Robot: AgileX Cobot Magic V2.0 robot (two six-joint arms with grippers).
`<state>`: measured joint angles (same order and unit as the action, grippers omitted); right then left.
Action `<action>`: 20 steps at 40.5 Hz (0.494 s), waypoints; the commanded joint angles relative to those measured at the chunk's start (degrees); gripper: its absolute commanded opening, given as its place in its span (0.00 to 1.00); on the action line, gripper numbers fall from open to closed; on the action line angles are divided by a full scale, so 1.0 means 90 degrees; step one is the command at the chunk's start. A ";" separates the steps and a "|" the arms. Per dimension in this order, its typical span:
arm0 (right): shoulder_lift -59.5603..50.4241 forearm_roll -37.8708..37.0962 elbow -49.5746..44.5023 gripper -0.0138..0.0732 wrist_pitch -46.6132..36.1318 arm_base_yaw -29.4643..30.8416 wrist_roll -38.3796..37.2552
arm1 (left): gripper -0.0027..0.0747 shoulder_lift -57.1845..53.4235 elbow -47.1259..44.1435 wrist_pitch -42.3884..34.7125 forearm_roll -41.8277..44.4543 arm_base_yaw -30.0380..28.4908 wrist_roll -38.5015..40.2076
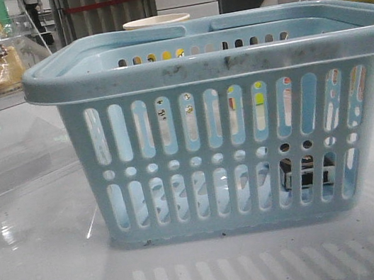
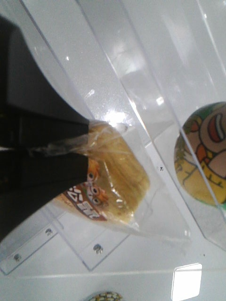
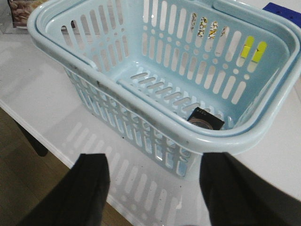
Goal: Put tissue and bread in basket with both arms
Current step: 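Lift the bread with the left gripper and carry it over the basket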
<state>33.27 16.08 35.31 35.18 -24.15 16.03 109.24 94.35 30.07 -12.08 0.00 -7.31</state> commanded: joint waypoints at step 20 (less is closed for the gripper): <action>-0.0014 0.0039 0.0176 0.75 -0.0449 0.0008 0.0069 | 0.15 -0.2085 0.0251 0.0596 -0.0503 0.0513 -0.0369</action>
<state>33.27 16.08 35.31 35.18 -24.15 16.03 95.40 94.35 38.55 -14.88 2.50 -8.91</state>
